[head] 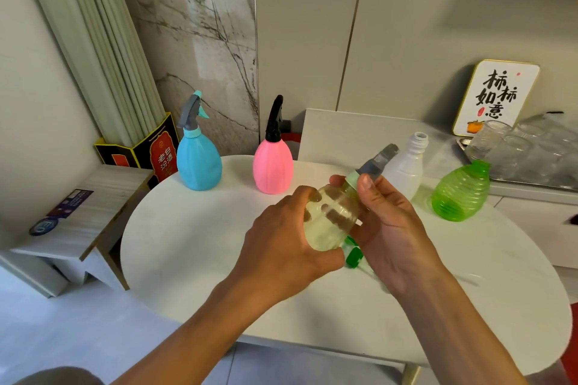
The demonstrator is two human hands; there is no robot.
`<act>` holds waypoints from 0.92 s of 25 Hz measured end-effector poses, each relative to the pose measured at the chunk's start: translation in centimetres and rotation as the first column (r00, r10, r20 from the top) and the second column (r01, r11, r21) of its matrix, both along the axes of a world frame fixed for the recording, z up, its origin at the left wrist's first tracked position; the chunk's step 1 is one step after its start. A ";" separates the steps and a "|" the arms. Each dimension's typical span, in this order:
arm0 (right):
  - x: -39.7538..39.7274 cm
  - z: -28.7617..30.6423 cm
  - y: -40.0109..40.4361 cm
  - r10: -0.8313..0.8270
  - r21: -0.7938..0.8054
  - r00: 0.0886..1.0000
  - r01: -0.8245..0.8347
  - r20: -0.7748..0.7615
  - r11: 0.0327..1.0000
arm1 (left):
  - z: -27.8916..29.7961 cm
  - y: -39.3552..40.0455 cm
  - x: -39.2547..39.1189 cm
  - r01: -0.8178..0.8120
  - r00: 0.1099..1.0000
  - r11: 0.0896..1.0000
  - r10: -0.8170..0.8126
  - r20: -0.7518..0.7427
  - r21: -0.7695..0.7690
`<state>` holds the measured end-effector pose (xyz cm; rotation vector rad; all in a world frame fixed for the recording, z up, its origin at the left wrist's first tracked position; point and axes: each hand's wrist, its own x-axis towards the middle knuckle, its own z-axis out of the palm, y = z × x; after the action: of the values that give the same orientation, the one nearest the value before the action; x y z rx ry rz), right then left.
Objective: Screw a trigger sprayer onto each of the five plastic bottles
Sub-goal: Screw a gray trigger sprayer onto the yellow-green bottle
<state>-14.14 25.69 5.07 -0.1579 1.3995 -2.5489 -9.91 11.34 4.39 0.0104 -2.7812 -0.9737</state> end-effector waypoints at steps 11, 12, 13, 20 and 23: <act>0.3 0.3 -0.1 -0.155 0.078 0.978 0.145 0.143 0.986 | -1.5 1.8 -1.3 -0.233 0.953 0.835 0.094 -0.287 -0.499; 0.3 0.3 0.0 -0.141 0.064 0.981 0.134 0.130 0.989 | -1.5 1.7 -1.4 -0.241 0.951 0.837 0.102 -0.293 -0.492; 0.3 0.3 0.1 -0.143 0.074 0.983 0.135 0.114 0.988 | -1.6 1.6 -1.5 -0.251 0.948 0.837 0.110 -0.300 -0.486; 0.5 0.0 -0.1 -0.291 0.260 0.944 0.245 0.155 0.934 | -2.3 1.8 -1.6 -0.250 0.941 0.806 0.073 -0.330 -0.537; 0.6 0.3 -0.2 -0.313 0.280 0.936 0.262 0.159 0.924 | -2.5 1.8 -1.5 -0.261 0.939 0.770 0.062 -0.339 -0.582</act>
<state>-13.58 25.49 5.33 0.3683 1.7597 -2.4818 -11.43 13.18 1.93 0.0089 -2.6100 0.0284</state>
